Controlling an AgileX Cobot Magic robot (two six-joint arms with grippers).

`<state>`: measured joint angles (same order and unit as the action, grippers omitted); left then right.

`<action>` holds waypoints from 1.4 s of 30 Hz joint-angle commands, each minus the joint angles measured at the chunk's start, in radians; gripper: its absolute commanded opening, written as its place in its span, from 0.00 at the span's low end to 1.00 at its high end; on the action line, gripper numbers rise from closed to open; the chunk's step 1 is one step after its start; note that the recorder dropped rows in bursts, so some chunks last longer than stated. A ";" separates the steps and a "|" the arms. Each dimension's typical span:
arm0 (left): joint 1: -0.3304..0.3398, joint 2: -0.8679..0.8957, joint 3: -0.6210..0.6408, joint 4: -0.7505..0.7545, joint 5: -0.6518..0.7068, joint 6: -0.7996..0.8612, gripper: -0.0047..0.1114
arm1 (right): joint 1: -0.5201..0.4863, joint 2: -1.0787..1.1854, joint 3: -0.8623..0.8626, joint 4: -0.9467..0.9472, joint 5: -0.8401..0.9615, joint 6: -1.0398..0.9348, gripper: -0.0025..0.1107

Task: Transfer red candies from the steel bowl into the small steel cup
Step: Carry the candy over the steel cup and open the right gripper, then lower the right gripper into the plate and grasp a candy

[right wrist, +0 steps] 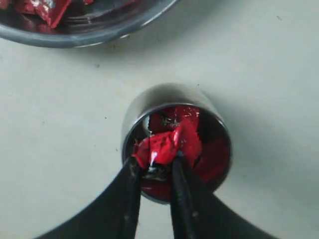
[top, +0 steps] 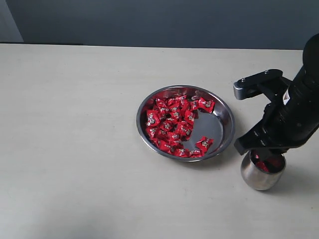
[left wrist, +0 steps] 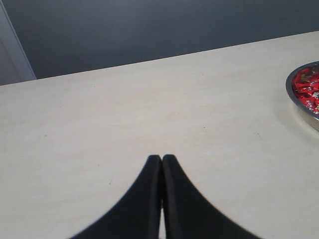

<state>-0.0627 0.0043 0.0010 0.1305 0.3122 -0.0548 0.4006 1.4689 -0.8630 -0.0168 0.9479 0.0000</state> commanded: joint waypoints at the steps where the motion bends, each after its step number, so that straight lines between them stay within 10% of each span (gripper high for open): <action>1: -0.008 -0.004 -0.001 0.002 -0.005 -0.006 0.04 | -0.005 -0.010 0.003 -0.064 0.014 0.077 0.02; 12: -0.008 -0.004 -0.001 0.002 -0.005 -0.006 0.04 | -0.005 -0.010 0.003 -0.107 0.021 0.108 0.33; 42: -0.008 -0.004 -0.001 0.002 -0.005 -0.006 0.04 | 0.000 0.420 -0.371 0.209 -0.088 -0.260 0.43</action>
<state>-0.0627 0.0043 0.0010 0.1305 0.3122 -0.0548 0.4006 1.8333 -1.1955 0.1870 0.8456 -0.2368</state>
